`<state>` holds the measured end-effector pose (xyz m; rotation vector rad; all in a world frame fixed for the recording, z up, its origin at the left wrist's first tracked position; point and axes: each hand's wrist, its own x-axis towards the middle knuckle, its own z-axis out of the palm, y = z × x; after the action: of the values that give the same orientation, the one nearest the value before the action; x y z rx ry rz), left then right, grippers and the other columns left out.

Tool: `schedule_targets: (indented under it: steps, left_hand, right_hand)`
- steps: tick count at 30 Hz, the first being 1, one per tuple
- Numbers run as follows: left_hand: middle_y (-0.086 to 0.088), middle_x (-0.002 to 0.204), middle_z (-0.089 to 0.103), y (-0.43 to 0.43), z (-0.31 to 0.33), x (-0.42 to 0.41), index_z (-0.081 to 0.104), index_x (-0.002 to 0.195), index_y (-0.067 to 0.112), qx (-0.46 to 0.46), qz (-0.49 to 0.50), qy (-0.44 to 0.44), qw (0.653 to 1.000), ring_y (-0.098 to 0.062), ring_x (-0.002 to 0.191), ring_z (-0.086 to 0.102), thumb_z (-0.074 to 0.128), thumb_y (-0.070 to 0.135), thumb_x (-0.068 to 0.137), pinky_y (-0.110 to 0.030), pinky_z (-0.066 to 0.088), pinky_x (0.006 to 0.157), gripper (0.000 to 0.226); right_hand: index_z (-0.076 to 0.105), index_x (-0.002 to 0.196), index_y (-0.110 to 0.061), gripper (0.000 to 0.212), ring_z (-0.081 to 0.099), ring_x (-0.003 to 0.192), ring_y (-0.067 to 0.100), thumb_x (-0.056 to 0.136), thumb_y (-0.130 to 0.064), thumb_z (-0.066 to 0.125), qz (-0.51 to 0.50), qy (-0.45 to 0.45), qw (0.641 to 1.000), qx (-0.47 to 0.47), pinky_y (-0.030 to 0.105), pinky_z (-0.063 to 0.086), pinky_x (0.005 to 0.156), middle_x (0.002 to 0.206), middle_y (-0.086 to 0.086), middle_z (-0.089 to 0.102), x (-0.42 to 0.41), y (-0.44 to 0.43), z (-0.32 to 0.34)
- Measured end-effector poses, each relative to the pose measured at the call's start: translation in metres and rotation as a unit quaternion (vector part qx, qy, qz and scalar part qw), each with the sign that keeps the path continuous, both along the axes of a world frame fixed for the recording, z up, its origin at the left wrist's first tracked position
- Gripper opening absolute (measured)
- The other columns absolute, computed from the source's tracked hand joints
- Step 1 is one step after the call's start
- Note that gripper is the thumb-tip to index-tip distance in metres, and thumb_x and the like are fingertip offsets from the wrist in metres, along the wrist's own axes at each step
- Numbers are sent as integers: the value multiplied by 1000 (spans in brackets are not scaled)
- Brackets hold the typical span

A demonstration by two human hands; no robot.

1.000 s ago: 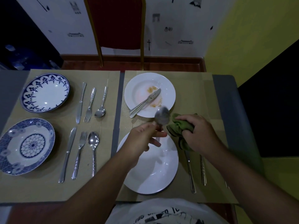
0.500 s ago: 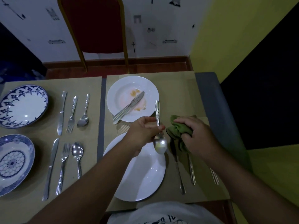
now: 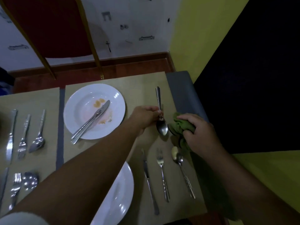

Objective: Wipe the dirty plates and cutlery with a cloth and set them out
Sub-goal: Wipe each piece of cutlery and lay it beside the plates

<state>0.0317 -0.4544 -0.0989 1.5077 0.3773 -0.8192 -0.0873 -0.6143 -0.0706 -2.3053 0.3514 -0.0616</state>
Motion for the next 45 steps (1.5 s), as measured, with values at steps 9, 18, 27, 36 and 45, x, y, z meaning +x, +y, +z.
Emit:
schedule_targets:
  steps: [9,18,27,36,45]
  left_hand:
    - [-18,102,75,-44,-41,25,71,113,-1,48,6,14,999,-23,85,75,72,-2,89,-25,62,63,25]
    - [-13,85,79,-53,-34,30,73,93,3,86,43,49,994,-25,76,78,64,34,90,-35,64,70,32]
    - [-12,97,50,-7,-12,10,54,85,14,-88,70,171,979,-23,80,48,25,72,96,-33,49,74,66]
    - [-17,113,75,138,13,-3,69,115,2,-104,222,134,960,-34,107,71,21,82,90,-43,57,91,96]
    - [-12,101,75,247,7,37,69,103,5,98,191,66,974,-22,61,63,31,62,101,-28,45,60,69]
  right_hand:
    - [69,113,-32,55,51,118,6,74,5,59,-22,5,1000,20,23,40,104,121,-14,61,8,-36,-19]
    - [69,112,-33,57,51,116,1,73,7,59,-14,7,999,39,24,42,103,121,-15,61,9,-40,-26]
    - [72,107,-25,55,56,110,7,68,11,59,0,-15,999,29,22,41,101,113,-13,64,16,-13,-21]
    - [69,109,-32,57,54,112,2,71,10,58,79,-3,995,53,7,36,96,117,-14,62,49,67,-10]
    - [70,112,-28,57,51,109,-13,73,11,55,97,-10,991,87,0,34,91,114,-26,60,72,141,2]
